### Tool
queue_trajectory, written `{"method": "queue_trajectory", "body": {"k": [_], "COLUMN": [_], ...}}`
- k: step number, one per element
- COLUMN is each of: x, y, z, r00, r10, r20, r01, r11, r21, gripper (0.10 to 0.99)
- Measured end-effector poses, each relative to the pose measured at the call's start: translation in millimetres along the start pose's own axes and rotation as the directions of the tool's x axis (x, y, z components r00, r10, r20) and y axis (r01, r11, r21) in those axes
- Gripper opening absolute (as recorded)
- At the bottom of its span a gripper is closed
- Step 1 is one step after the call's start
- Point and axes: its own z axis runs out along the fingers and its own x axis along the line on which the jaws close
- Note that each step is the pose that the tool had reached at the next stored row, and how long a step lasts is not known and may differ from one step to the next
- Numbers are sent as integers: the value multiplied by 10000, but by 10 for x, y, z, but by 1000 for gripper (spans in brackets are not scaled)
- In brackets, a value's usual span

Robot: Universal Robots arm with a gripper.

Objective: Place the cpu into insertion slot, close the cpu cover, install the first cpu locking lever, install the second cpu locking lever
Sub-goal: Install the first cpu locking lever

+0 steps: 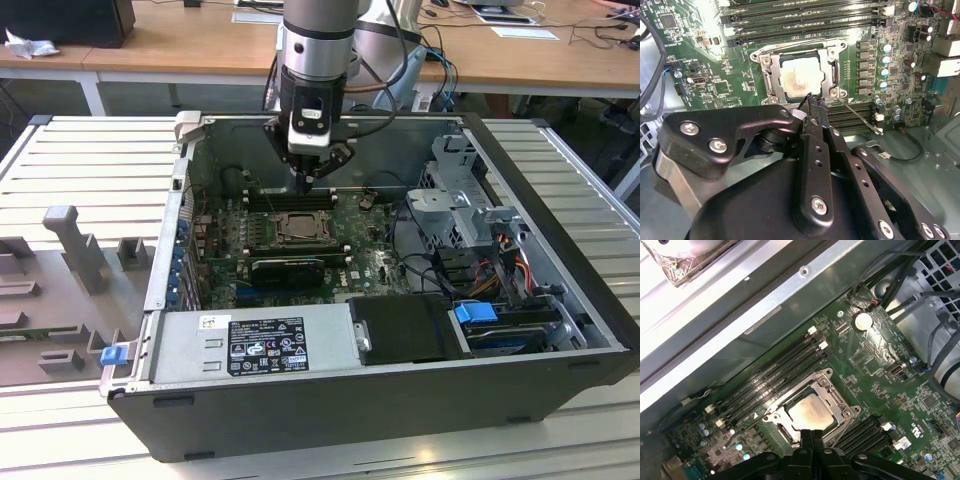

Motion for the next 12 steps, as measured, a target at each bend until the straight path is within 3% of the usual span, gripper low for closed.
{"method": "queue_trajectory", "body": {"k": [12], "x": [0], "y": [0], "z": [0], "r00": [9953], "r10": [-965], "r20": [7], "r01": [965], "r11": [9953], "r21": [30], "gripper": [106]}}
